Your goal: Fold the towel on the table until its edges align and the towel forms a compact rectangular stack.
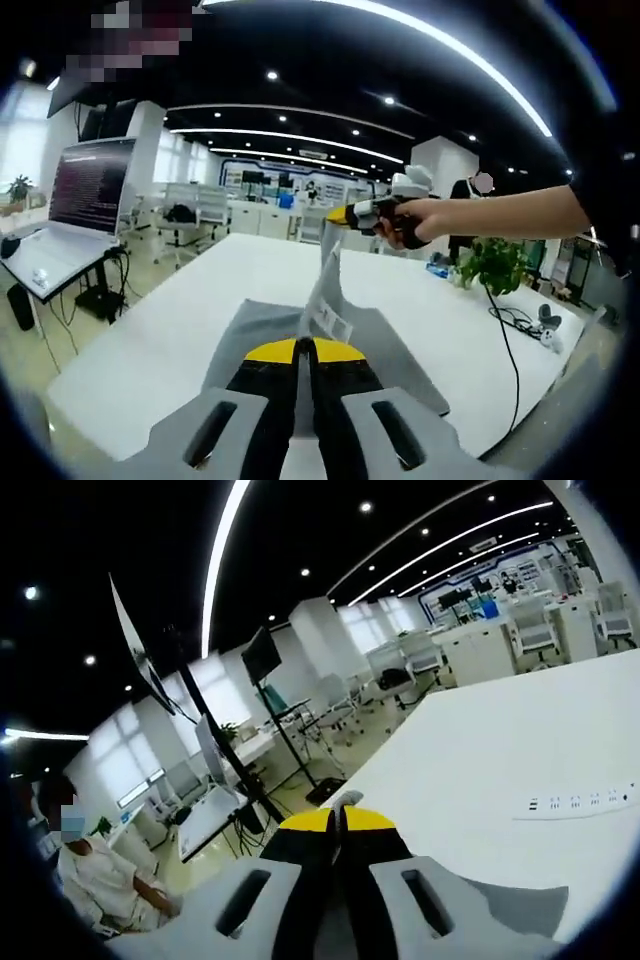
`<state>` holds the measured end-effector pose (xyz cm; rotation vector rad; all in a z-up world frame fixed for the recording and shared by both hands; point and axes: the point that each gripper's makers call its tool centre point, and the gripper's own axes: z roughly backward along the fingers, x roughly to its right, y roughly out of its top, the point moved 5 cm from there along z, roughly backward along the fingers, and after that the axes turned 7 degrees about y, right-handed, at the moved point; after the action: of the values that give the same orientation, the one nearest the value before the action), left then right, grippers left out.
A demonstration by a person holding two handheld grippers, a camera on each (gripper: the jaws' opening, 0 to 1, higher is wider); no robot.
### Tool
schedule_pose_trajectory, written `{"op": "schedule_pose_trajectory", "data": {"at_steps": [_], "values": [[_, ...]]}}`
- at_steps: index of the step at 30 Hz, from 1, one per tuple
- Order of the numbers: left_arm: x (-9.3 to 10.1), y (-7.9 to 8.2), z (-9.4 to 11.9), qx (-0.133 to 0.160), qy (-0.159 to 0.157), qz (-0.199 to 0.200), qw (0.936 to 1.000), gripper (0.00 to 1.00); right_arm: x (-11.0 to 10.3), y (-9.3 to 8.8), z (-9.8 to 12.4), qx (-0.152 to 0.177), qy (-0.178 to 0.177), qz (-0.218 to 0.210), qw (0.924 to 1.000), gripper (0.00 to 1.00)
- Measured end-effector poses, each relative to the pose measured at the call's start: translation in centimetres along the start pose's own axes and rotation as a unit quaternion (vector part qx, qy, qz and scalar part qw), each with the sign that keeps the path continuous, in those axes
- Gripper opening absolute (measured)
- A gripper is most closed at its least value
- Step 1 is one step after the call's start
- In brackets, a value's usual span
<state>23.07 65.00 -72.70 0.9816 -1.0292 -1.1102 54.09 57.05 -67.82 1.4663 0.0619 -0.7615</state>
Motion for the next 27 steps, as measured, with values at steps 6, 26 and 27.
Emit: {"op": "schedule_pose_trajectory", "data": {"at_steps": [6,26,27], "values": [[-2.3,-1.4,-0.9,0.002,0.044,0.029,0.9986,0.04,0.5,-1.4,-2.1,-0.009,-0.009,-0.008,0.9999,0.0],[-5.4,-6.9,-3.5,-0.059,0.111,0.018,0.9919,0.04,3.8,-7.8,-10.0,-0.076,-0.057,0.046,0.9944,0.0],[-5.7,-7.1,-3.5,-0.062,0.115,0.019,0.9913,0.04,4.0,-8.1,-10.3,-0.081,-0.061,0.052,0.9934,0.0]]}}
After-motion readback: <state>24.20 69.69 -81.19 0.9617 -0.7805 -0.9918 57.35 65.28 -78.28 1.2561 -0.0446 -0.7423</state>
